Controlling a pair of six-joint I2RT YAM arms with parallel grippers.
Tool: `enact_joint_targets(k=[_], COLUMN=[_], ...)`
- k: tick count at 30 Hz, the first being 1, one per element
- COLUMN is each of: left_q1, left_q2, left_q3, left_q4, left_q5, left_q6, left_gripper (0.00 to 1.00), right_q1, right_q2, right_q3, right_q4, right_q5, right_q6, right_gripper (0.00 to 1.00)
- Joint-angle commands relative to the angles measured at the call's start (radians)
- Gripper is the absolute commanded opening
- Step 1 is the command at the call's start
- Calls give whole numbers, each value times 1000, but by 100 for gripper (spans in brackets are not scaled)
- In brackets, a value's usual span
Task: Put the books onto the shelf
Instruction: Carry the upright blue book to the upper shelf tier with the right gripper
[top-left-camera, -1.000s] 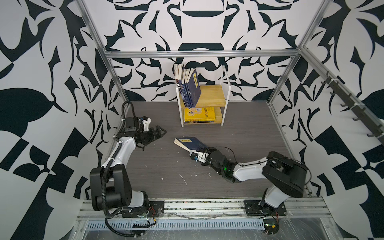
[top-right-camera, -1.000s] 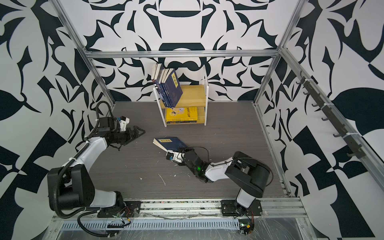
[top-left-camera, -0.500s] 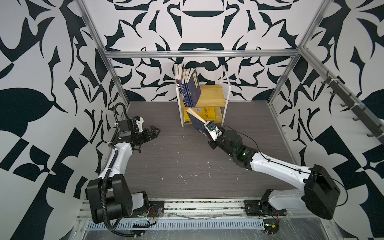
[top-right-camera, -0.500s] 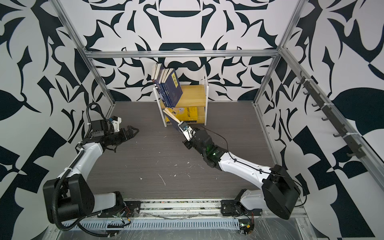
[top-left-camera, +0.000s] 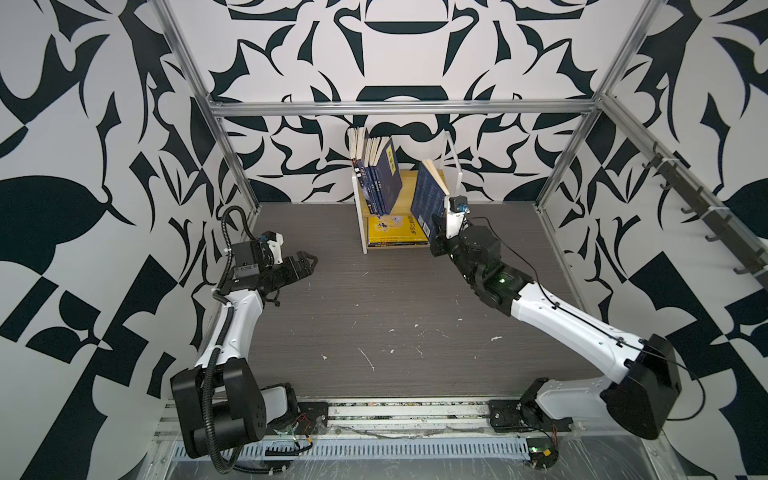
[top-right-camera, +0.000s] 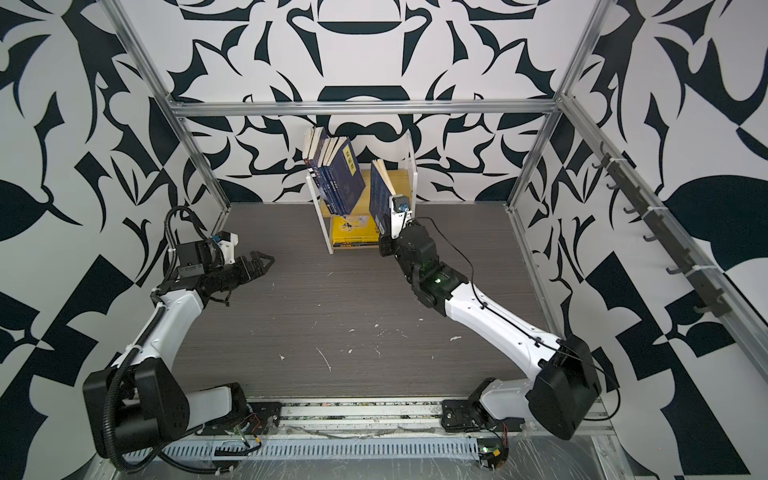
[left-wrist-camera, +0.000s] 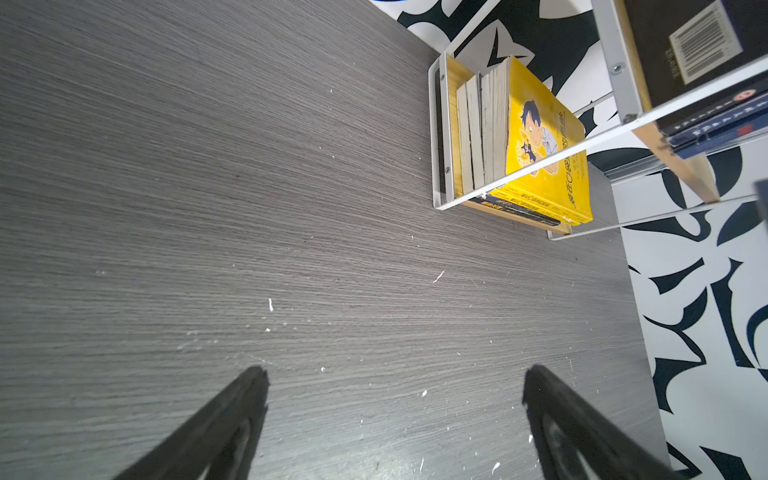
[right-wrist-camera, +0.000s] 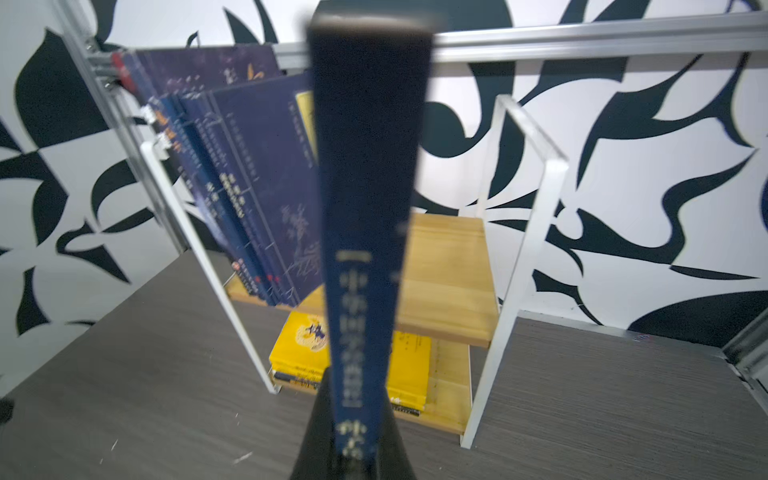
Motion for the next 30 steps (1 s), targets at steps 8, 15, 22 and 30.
enact_joint_targets(k=[8,15,22,30], left_q1=[2,3,2,1], left_q2=[-19,-19,-9,-18], left_q3=[-15,-14,-7,-14], left_q4=[16,14,15,14], left_q5=[9,10,12,6], left_q6=[-14,-13,-15,-13], left_gripper=[100,100,100,100], right_q1=[-18,-20,-20,-18], right_q2=[236,389,508,599], right_q3=[377,498,597,701], right_q4=[-55,-83,-131,-168], right_q5=[231,222,206,146], right_q6=[73,90,142,174], right_gripper=[0,0,0,0])
